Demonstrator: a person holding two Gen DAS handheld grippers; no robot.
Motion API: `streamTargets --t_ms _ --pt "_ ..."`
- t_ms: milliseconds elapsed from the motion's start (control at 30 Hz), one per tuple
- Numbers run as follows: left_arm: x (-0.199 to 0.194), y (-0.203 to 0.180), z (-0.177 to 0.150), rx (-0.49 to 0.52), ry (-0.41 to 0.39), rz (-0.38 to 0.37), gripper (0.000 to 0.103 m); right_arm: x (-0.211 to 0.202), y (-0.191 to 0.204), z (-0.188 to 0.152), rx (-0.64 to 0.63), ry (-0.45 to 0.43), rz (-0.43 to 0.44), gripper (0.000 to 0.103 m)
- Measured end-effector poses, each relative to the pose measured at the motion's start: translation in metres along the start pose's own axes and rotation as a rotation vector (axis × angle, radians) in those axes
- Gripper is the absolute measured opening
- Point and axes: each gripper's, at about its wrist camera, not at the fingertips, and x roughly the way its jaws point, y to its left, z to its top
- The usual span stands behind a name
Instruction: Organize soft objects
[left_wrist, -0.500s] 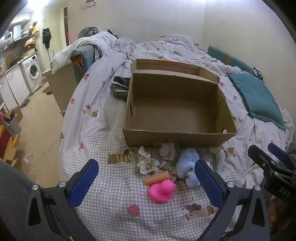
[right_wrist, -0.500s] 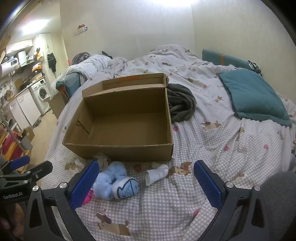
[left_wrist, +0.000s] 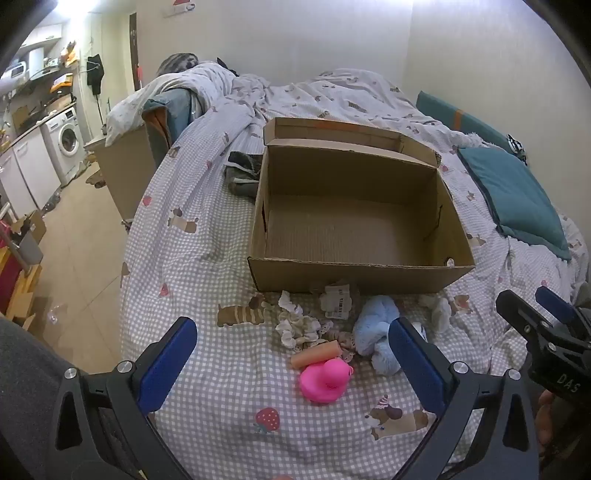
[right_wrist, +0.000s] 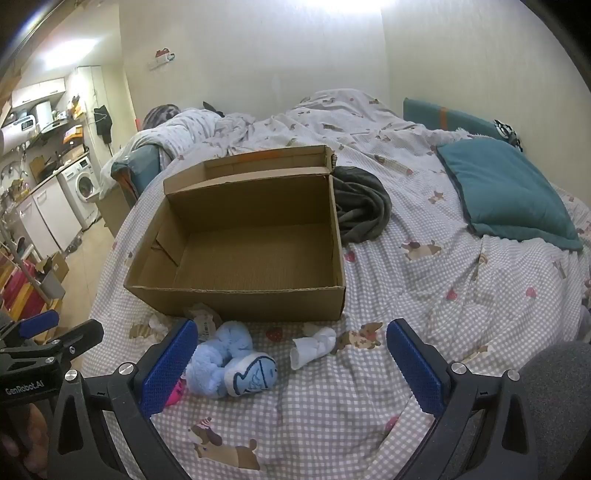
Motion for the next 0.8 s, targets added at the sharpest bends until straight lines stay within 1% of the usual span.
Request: streamTargets --t_ms 167,800 --pt "0.006 -0.0008 0.0028 0.0 0.0 0.001 0.103 0.0 -0.0002 -0.0001 -0.002 0.001 0.001 0.103" --pt "0.0002 -0.0004 0.0011 0.0 0.001 0.0 0.103 0.0005 -0.0004 0.0001 -0.006 0.002 -0.001 0.103"
